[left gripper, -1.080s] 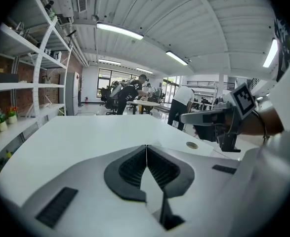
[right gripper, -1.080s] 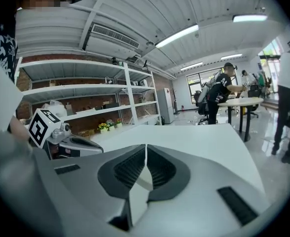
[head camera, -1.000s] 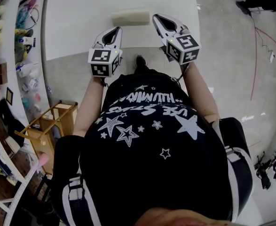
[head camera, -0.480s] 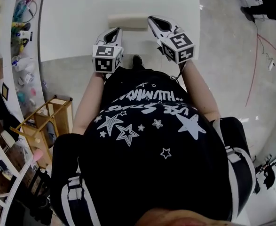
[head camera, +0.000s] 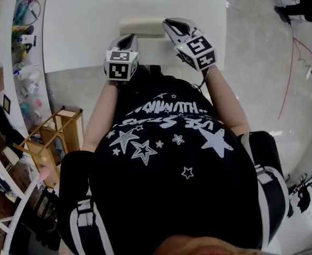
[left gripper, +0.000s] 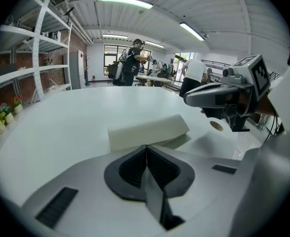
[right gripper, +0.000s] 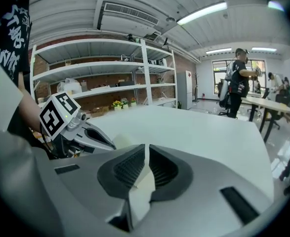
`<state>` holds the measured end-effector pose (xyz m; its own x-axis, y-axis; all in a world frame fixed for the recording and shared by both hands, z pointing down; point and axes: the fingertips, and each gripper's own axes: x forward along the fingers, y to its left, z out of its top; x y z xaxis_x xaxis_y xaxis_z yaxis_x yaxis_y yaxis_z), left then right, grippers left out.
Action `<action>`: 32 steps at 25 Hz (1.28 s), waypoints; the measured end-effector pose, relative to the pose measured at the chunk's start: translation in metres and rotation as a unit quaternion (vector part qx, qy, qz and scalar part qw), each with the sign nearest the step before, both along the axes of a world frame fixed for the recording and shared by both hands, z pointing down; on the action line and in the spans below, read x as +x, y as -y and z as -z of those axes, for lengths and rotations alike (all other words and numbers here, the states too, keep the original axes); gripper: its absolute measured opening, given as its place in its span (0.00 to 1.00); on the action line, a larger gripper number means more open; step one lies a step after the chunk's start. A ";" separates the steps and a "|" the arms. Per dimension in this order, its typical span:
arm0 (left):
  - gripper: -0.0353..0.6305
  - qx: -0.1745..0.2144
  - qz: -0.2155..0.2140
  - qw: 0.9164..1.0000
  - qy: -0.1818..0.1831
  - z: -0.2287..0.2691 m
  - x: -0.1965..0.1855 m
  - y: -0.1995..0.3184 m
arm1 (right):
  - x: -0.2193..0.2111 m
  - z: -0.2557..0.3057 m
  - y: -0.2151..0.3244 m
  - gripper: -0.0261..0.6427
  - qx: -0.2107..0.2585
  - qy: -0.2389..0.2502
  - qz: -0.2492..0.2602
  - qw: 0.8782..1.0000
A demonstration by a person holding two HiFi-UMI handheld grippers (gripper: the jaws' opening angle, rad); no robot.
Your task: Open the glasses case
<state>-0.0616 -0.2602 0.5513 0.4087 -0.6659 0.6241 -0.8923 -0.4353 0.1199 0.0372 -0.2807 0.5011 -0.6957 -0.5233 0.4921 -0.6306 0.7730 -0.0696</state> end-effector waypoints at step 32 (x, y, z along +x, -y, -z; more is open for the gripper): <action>0.07 -0.016 -0.013 1.000 -0.012 -0.004 -0.002 0.008 | -0.031 -0.061 -0.003 0.44 0.097 -0.241 0.190 0.947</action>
